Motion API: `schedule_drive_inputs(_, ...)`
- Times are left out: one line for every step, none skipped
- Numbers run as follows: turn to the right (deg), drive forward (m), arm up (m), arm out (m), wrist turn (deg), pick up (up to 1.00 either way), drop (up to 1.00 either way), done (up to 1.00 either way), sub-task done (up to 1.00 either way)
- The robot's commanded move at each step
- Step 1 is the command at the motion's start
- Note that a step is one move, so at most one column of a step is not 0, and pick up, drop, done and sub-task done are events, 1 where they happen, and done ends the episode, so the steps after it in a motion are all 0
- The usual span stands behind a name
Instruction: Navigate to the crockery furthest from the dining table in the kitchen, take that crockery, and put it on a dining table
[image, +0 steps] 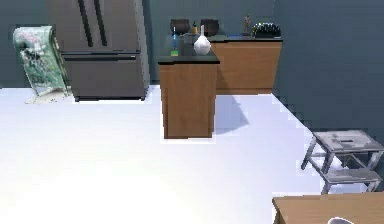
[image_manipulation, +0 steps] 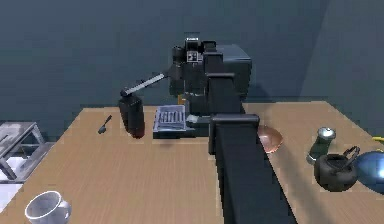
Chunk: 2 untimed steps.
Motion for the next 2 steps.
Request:
schedule_drive_inputs(0.0,0.00,0.00,0.00,45.0,0.00,0.00,0.00,0.00)
schedule_drive_inputs(0.0,0.00,0.00,0.00,39.0,0.00,0.00,0.00,0.00)
